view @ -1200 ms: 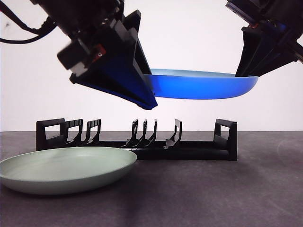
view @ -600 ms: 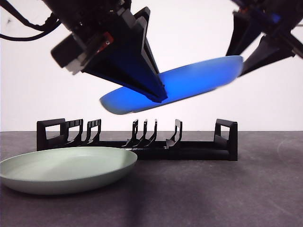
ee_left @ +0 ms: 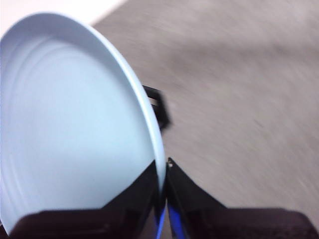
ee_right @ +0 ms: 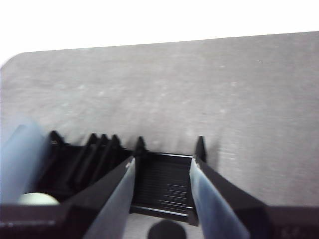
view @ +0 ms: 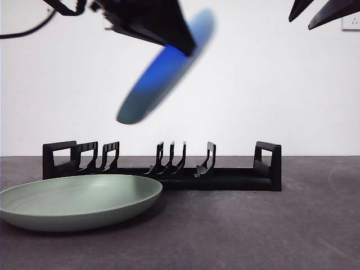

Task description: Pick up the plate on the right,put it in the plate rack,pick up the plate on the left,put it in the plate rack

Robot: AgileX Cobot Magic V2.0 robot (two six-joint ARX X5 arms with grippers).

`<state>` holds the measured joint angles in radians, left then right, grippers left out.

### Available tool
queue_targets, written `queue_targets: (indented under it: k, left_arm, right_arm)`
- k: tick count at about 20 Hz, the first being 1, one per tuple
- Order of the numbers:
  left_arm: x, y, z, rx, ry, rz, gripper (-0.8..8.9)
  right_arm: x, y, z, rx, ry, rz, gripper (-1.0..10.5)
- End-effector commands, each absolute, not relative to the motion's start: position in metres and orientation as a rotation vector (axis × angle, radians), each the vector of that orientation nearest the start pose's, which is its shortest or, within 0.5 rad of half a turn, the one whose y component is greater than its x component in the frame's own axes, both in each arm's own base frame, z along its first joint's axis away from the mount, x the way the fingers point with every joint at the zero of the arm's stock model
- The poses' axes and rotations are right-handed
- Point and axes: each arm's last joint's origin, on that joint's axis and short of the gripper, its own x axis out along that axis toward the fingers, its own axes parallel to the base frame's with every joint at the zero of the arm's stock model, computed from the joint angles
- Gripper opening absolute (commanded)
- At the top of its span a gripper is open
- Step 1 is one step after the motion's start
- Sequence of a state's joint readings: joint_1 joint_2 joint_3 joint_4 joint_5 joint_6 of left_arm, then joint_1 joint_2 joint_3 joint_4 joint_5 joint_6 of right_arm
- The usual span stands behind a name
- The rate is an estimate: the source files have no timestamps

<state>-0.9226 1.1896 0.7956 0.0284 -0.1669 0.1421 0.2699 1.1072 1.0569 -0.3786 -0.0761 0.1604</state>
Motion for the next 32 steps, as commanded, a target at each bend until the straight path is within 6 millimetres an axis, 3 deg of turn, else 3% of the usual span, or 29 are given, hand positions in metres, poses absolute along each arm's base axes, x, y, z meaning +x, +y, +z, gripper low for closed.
queue_targets:
  k: [1,7,11,18,22,29,31,32]
  left_arm:
    - [0.18,-0.183,0.285,0.164,0.271,-0.731,-0.09]
    - [0.236,-0.111,0.296,-0.198,0.287,-0.81,-0.09]
    - [0.256,-0.08,0.294,-0.257,0.267,-0.765,-0.09]
    - [0.29,-0.07,0.283,-0.277,0.329,-0.775,-0.09]
    - [0.307,-0.07,0.267,-0.292,0.395,-0.757,-0.09]
    - [0.31,-0.07,0.24,-0.253,0.55,-0.72,0.0]
    - [0.309,-0.07,0.238,-0.256,0.574,-0.718,0.73]
    - [0.308,-0.07,0.238,-0.257,0.576,-0.717,2.18]
  right_arm:
    - [0.229,0.065,0.347,0.122,0.453,0.299,1.9]
    - [0.229,0.065,0.347,0.13,0.454,0.298,1.9]
    - [0.229,0.065,0.347,0.137,0.456,0.297,1.9]
    - [0.229,0.065,0.347,0.139,0.459,0.296,1.9]
    - [0.228,0.065,0.346,0.137,0.471,0.294,1.9]
    - [0.229,0.065,0.346,0.137,0.473,0.294,1.9]
    - [0.229,0.065,0.345,0.137,0.476,0.297,1.9]
    - [0.229,0.066,0.345,0.137,0.481,0.301,1.9]
